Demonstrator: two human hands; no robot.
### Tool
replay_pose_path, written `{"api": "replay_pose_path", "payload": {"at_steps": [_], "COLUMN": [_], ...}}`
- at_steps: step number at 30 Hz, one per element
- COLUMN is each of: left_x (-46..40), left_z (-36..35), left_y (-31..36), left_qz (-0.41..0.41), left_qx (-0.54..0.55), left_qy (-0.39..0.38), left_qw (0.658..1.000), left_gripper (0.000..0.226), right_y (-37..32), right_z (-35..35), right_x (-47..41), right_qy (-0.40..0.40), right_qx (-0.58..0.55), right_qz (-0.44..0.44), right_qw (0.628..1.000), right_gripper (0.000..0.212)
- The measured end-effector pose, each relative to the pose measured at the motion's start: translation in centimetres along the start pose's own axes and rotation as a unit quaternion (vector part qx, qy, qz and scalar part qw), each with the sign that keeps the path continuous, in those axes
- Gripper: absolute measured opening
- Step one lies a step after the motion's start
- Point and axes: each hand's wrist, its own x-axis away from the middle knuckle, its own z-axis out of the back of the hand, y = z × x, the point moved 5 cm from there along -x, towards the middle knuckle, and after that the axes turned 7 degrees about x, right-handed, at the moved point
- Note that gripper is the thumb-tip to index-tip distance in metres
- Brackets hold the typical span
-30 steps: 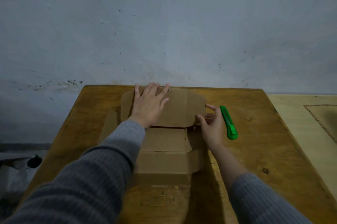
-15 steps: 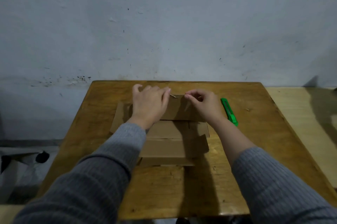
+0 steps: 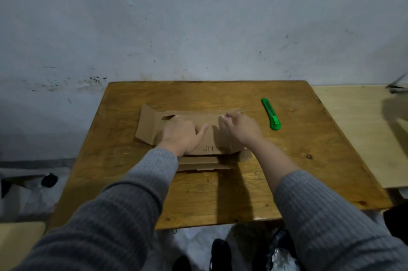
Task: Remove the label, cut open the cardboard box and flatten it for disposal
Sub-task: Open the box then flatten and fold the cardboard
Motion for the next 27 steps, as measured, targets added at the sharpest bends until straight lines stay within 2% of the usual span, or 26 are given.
{"api": "replay_pose_path", "payload": {"at_steps": [3,7,9,16,21,24,27], "left_x": [0.2,0.0,-0.2,-1.3,-2.4,-3.5,-4.3], "left_z": [-1.3,-2.1,-2.7,-6.5,-8.0,-8.3,-8.5], "left_y": [-0.6,-1.0,-1.0,-1.6,-2.1,-1.3,-0.9], "left_qz": [-0.022,-0.051,-0.048,-0.042,-0.073,-0.068,-0.063], "left_qx": [0.014,0.017,0.001,-0.045,-0.043,-0.029,-0.025], "left_qy": [0.036,0.06,0.034,-0.127,-0.13,-0.131,-0.123], "left_qw": [0.999,0.997,0.998,0.99,0.988,0.989,0.99], "left_gripper": [0.056,0.046,0.053,0.072,0.067,0.066,0.064], "right_y": [-0.3,0.7,1.1,3.0,4.5,5.6,7.7], "right_z": [-2.6,-4.8,-5.5,-7.4,-6.7,-5.5,-4.3], "right_x": [0.6,1.7,2.1,1.9,-0.5,-2.4,-2.8], "right_qy": [-0.071,-0.078,-0.074,-0.091,-0.101,-0.076,-0.008], "right_qx": [0.081,0.13,0.139,0.126,0.138,0.137,0.07], "right_qz": [0.05,0.069,0.076,0.103,0.123,0.083,-0.024], "right_qw": [0.993,0.986,0.985,0.982,0.978,0.984,0.997], "right_gripper": [0.054,0.058,0.06,0.062,0.063,0.071,0.075]}}
